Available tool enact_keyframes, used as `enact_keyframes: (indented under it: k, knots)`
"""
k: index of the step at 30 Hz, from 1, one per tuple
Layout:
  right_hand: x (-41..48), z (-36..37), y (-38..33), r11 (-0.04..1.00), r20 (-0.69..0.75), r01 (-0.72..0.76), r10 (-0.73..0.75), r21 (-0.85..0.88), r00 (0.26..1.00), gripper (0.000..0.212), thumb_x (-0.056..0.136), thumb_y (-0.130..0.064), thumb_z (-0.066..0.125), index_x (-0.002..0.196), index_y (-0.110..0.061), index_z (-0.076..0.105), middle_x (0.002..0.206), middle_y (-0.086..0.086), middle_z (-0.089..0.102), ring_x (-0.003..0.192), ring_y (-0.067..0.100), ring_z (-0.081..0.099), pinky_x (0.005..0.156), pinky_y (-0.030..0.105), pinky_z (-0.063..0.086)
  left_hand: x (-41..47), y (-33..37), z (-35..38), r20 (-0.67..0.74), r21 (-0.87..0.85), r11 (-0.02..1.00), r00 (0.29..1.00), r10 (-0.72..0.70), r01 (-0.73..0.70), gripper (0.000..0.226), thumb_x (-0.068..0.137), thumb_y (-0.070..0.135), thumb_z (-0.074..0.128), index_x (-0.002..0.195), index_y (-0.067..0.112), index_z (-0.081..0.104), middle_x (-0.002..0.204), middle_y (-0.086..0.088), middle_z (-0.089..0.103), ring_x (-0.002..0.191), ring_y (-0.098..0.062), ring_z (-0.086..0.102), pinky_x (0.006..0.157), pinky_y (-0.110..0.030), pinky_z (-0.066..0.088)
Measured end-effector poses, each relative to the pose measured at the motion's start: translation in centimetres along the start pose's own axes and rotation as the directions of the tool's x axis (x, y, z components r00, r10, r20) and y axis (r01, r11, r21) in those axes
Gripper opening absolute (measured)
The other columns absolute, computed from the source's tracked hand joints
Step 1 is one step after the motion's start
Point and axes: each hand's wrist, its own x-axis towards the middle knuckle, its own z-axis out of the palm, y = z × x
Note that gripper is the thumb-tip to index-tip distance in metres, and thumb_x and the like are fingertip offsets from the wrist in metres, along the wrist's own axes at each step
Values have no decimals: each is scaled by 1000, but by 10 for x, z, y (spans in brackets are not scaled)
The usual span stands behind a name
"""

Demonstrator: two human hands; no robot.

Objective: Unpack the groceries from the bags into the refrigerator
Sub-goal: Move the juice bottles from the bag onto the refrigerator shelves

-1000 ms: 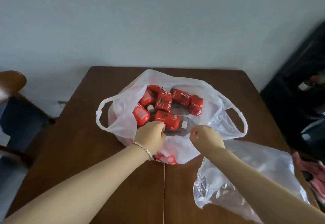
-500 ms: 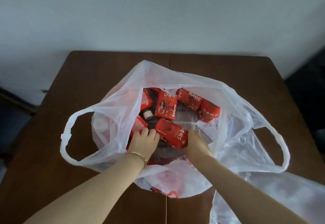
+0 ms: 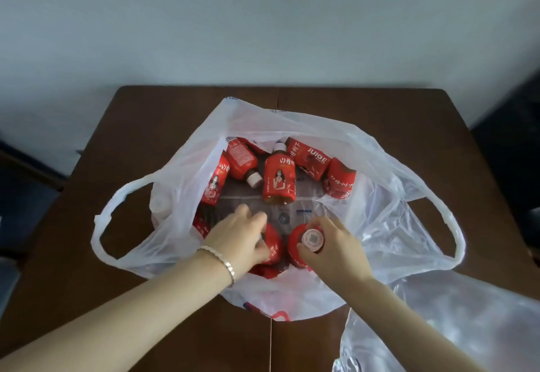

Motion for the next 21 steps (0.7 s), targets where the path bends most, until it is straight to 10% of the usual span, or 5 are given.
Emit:
enact_keyframes:
  k: [10, 15, 21]
  knots:
    - [-2, -4, 5, 991, 66, -18, 9, 133, 998, 46, 74, 3, 60, 116, -14, 56, 98, -5, 53, 92, 16, 57, 62, 3, 37, 26, 24, 25, -103, 255, 933, 952, 287, -254, 70, 83, 66, 44, 136, 24, 32, 119, -2, 53, 101, -24, 59, 66, -29, 38]
    - [-2, -15, 13, 970, 98, -68, 47, 231, 994, 54, 78, -1, 60, 119, -24, 33, 80, -7, 59, 71, 10, 61, 62, 16, 50, 41, 18, 30, -164, 341, 828, 839, 519, -446, 67, 73, 74, 40, 119, 26, 37, 59, 1, 61, 39, -16, 57, 42, -16, 28]
    - [3, -33, 10, 997, 254, 53, -39, -50, 966, 43, 84, -2, 44, 123, -19, 37, 89, 3, 67, 73, 14, 62, 65, 19, 52, 44, 19, 36, -278, 363, 761, 717, 639, -537, 74, 60, 64, 72, 116, 31, 36, 55, 3, 57, 29, -11, 46, 36, -13, 31]
